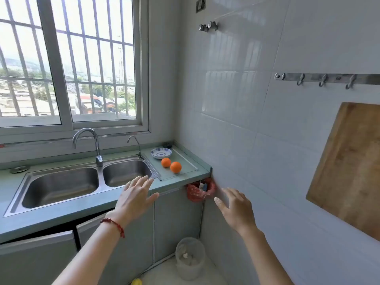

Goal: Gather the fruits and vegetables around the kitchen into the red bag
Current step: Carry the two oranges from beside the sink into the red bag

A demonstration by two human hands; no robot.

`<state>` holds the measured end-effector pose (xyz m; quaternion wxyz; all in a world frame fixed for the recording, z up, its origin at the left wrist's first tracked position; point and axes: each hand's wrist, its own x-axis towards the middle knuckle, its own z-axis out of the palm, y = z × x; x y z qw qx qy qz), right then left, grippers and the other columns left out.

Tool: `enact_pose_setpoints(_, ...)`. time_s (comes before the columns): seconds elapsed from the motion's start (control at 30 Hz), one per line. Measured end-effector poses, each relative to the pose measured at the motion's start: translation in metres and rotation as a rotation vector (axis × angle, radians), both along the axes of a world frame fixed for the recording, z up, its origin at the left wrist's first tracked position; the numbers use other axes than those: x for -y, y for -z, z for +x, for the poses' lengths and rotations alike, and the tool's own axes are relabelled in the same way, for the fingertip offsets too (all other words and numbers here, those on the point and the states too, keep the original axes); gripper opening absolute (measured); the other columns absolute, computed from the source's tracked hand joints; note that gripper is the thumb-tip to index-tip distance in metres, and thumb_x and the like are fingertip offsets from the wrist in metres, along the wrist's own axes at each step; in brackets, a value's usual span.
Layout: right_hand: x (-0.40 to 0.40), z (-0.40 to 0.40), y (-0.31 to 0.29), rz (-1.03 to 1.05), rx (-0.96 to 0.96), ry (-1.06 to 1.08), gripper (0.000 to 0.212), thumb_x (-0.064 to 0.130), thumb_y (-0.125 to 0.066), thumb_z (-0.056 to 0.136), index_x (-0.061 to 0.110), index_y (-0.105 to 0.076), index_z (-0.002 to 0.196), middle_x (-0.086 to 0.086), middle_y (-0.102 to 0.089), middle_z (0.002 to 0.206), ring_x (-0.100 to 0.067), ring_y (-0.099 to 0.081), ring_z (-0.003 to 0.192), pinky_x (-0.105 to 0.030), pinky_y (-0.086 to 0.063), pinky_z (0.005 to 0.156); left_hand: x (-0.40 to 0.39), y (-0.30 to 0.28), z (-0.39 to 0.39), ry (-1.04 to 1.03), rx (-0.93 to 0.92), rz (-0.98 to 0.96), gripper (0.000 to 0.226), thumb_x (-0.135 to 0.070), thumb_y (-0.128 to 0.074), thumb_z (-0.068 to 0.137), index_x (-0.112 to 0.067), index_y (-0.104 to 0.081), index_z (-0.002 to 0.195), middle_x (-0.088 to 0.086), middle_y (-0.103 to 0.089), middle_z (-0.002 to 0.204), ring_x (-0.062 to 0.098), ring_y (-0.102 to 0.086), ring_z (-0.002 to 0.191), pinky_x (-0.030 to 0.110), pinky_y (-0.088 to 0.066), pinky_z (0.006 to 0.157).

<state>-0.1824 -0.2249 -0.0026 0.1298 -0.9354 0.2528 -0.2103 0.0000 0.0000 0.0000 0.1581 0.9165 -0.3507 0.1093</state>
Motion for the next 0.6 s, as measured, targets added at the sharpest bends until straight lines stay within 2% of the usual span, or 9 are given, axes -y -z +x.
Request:
enact_pose_setpoints(0.3, 0.074, 0.127, 0.020, 0.030, 0.007, 0.017, 0.053, 0.046, -0.044, 0.092, 0.016, -0.043, 0.136, -0.001, -0.044, 0.143, -0.018, -0.036, 0.133, -0.034, -0.029, 0.110, 0.074, 0.018, 0.122, 0.025, -0.004, -0.018, 0.060, -0.047, -0.045, 0.090, -0.018, -0.033, 0.141, 0.004, -0.032, 0.150, 0.022, -0.022, 0.140, 0.035, -0.019, 0.113)
enact_pose_setpoints(0.47, 0.108, 0.211, 0.030, 0.124, 0.015, 0.033, 0.052, 0.045, -0.045, 0.092, 0.016, -0.045, 0.134, -0.002, -0.046, 0.141, -0.019, -0.039, 0.131, -0.036, -0.032, 0.109, 0.117, 0.028, 0.197, 0.039, -0.052, -0.010, 0.059, -0.047, -0.044, 0.090, -0.018, -0.033, 0.140, 0.002, -0.032, 0.150, 0.020, -0.022, 0.140, 0.034, -0.019, 0.113)
enact_pose_setpoints(0.6, 0.129, 0.266, 0.043, 0.169, 0.004, 0.016, 0.053, 0.046, -0.046, 0.091, 0.017, -0.044, 0.135, 0.000, -0.045, 0.143, -0.015, -0.036, 0.133, -0.031, -0.028, 0.110, 0.150, 0.040, 0.250, 0.058, -0.092, 0.005, 0.060, -0.047, -0.045, 0.090, -0.016, -0.034, 0.140, 0.003, -0.034, 0.149, 0.022, -0.024, 0.139, 0.034, -0.020, 0.113)
